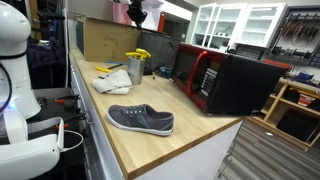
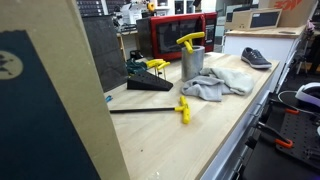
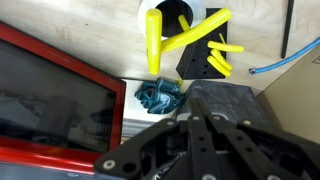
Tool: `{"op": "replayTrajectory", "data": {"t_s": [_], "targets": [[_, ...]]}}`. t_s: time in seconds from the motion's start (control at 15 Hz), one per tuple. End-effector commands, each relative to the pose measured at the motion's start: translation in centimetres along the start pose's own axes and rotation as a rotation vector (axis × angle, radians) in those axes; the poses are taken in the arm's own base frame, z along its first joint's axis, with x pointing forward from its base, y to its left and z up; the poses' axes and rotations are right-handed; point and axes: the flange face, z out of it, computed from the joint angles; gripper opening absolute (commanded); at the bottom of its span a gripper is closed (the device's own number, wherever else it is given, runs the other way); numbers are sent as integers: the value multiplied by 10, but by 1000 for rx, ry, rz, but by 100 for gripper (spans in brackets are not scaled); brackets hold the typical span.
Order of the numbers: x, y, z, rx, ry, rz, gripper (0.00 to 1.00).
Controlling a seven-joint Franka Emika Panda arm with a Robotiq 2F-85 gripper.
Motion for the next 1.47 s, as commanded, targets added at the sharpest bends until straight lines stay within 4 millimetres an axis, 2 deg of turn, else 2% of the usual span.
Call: {"op": "replayTrajectory", "data": {"t_s": [0.0,0.27,0.6,0.87,0.93,1.0,1.07,1.2,1.27,1.4], "targets": [[16,5,-10,-2,-71,-4,0],[17,-5,-10,11,-159,-46,0],[5,-28,9,82,-252,-133,0],[-2,-33,19,86,-294,-165,0],[-4,-35,21,78,-314,-177,26],[-8,-38,22,73,-326,-188,28],[-3,-36,22,74,-298,-162,9],[-5,-38,24,73,-310,-168,25],[-5,-39,25,73,-312,-169,28],[-6,-39,25,73,-312,-169,28]]}}
